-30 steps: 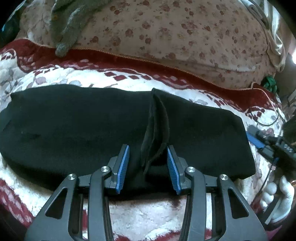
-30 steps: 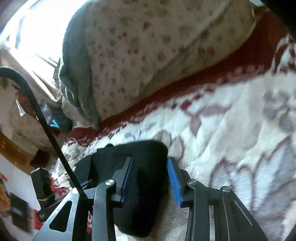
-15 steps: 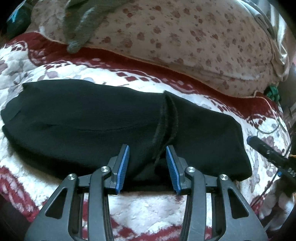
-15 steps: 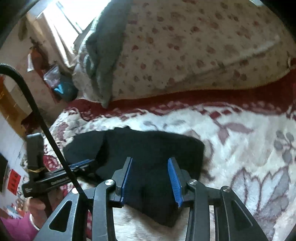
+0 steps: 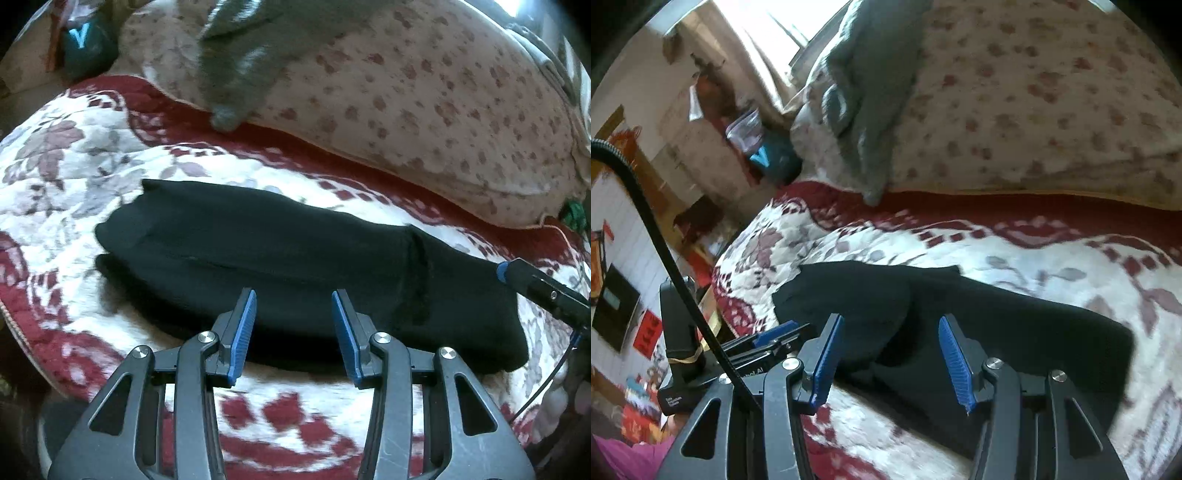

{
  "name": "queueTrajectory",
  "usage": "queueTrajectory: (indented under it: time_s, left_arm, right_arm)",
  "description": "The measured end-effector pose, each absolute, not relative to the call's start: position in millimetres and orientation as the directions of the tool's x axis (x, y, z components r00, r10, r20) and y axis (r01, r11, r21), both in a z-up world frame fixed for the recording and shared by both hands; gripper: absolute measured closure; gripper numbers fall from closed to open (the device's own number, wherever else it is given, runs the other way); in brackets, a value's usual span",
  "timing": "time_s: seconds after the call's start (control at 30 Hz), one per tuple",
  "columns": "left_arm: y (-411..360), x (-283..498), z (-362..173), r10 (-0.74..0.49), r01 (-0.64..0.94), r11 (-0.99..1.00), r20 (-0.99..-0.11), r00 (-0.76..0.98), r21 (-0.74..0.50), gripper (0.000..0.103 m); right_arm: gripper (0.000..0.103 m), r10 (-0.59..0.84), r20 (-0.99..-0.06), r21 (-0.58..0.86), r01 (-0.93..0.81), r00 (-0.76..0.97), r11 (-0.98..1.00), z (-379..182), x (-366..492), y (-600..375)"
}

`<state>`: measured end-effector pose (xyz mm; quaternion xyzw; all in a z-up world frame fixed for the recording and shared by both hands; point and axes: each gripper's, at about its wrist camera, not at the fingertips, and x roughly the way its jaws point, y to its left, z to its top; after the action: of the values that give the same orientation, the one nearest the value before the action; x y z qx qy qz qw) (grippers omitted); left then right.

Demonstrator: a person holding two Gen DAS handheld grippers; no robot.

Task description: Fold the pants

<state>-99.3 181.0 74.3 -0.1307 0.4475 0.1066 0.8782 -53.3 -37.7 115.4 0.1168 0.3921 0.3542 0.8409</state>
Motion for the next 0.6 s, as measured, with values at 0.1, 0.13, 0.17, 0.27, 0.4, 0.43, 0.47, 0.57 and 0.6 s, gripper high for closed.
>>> queueTrajectory:
  time_s: [0.1,0.13,0.17,0.27,0.4,0.43,0.47,0.57,0.6]
  left_arm:
    - [198.0,-104.5,73.6,0.088,-0.336,0.932,-0.814,0.574,-0.136,0.061]
    - [203.4,-107.0,73.5,0.096,-0.347,0.928,-0.814,0.573,-0.134,0.061]
    - [206.4,-108.6,73.4,0.102,-0.355,0.925,-0.813,0.573,-0.133,0.061]
    - [219.4,-113.2,71.5,0.113,-0.384,0.912,-0.815,0.568,-0.141,0.061]
    - [230.4,-116.7,69.8,0.123,-0.413,0.898,-0.819,0.561,-0.148,0.061]
    - [232.7,-117.6,69.1,0.125,-0.419,0.896,-0.819,0.559,-0.149,0.061]
    - [235.0,-118.7,68.2,0.127,-0.424,0.893,-0.820,0.558,-0.151,0.061]
    - [243.2,-123.5,65.4,0.125,-0.443,0.881,-0.821,0.556,-0.166,0.061]
    - [247.0,-126.2,64.3,0.122,-0.453,0.874,-0.822,0.557,-0.177,0.061]
  right_arm:
    - [0.052,0.704,-0.582,0.492,-0.513,0.407,0.704,111.2,-43.7,-18.7]
    - [0.052,0.702,-0.588,0.487,-0.518,0.401,0.704,110.2,-41.7,-12.0]
    - [0.052,0.701,-0.594,0.478,-0.527,0.395,0.702,109.7,-39.8,-5.0]
    - [0.052,0.703,-0.603,0.464,-0.551,0.377,0.694,108.9,-37.0,10.5]
    - [0.050,0.707,-0.607,0.456,-0.570,0.363,0.684,108.9,-34.6,26.8]
    - [0.050,0.706,-0.610,0.454,-0.571,0.360,0.684,108.5,-33.8,30.2]
    - [0.050,0.705,-0.613,0.453,-0.574,0.355,0.683,107.9,-32.9,33.1]
    - [0.048,0.700,-0.630,0.444,-0.584,0.336,0.680,105.0,-29.8,44.4]
    - [0.048,0.698,-0.636,0.443,-0.585,0.329,0.679,104.0,-28.6,47.4]
